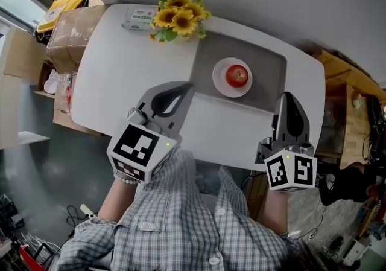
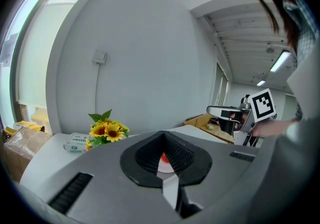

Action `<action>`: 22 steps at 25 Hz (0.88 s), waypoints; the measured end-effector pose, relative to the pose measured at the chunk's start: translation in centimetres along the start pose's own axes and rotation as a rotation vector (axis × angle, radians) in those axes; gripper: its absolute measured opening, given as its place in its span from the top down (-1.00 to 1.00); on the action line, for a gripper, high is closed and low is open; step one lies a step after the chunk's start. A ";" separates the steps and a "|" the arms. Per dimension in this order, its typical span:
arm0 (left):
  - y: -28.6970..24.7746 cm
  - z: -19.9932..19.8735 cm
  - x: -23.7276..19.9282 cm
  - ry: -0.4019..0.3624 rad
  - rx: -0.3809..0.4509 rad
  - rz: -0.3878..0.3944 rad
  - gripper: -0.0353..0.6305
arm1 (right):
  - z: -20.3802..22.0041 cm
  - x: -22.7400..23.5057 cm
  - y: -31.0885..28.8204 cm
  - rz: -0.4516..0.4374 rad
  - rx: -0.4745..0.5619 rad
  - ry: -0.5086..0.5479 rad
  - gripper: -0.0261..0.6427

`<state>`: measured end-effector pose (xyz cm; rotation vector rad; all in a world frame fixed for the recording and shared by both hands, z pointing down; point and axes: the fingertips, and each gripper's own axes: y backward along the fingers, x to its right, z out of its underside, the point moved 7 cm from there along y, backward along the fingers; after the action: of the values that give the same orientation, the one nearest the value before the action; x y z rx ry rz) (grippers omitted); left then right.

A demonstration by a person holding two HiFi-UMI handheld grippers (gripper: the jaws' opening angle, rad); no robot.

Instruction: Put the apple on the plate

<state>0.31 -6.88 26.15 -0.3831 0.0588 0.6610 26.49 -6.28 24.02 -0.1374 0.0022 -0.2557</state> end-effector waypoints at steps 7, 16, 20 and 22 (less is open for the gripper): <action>-0.2 0.2 0.2 -0.002 -0.013 0.007 0.87 | 0.2 -0.1 0.0 -0.004 -0.005 -0.008 0.84; -0.4 0.3 0.3 -0.008 -0.019 0.007 0.87 | 0.7 0.2 0.0 -0.002 -0.025 -0.025 0.84; -0.5 0.4 0.3 -0.007 -0.023 0.008 0.87 | 0.8 0.2 -0.1 0.002 -0.032 -0.027 0.84; -0.6 0.5 0.3 -0.007 -0.025 0.010 0.87 | 0.8 0.2 -0.1 0.003 -0.036 -0.026 0.84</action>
<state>0.83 -6.96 26.72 -0.4051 0.0462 0.6731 26.71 -6.33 24.86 -0.1761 -0.0190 -0.2506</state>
